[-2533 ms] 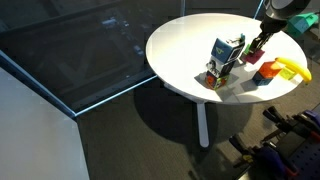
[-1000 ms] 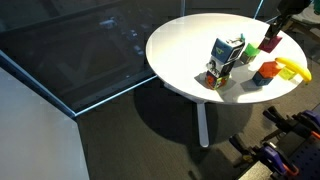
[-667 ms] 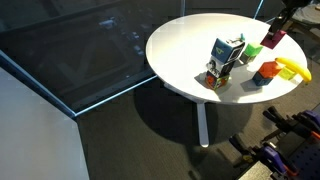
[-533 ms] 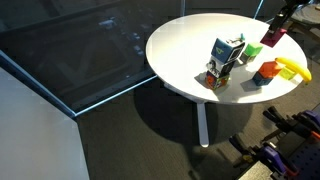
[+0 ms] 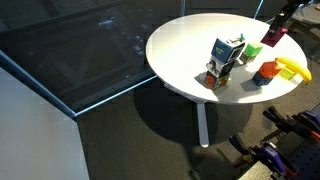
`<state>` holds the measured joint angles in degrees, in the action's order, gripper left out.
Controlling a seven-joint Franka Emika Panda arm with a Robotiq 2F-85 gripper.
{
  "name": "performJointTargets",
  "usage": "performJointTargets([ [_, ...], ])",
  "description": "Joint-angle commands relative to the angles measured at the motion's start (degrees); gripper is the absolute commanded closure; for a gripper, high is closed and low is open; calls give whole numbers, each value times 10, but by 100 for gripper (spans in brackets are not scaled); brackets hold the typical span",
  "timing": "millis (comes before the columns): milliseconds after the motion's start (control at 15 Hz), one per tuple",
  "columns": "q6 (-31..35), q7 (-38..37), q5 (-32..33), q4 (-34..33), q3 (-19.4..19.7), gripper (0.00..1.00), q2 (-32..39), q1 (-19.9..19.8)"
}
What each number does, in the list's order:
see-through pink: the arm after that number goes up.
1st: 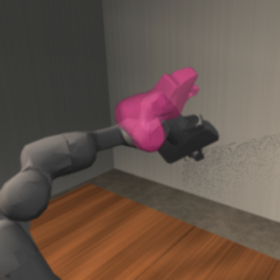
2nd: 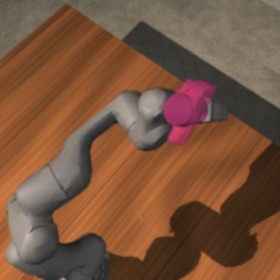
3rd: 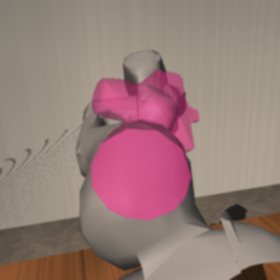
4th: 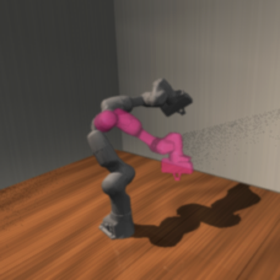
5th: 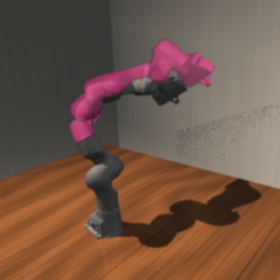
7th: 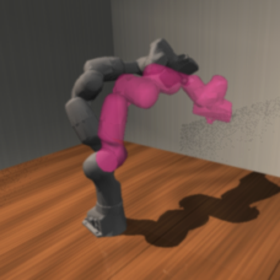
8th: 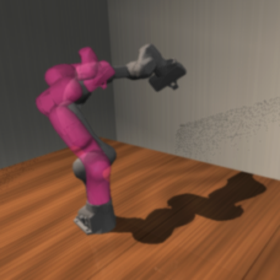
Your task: Pick up the pink block and put it on the block with the letter d on it
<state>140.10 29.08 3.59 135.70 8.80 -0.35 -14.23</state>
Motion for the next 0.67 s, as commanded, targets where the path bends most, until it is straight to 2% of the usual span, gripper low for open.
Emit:
performJointTargets([
  [0,-1,-3,-3,-2,9,69,1,12],
  [600,-8,-11,-13,-21,-1,69,-3,40],
])
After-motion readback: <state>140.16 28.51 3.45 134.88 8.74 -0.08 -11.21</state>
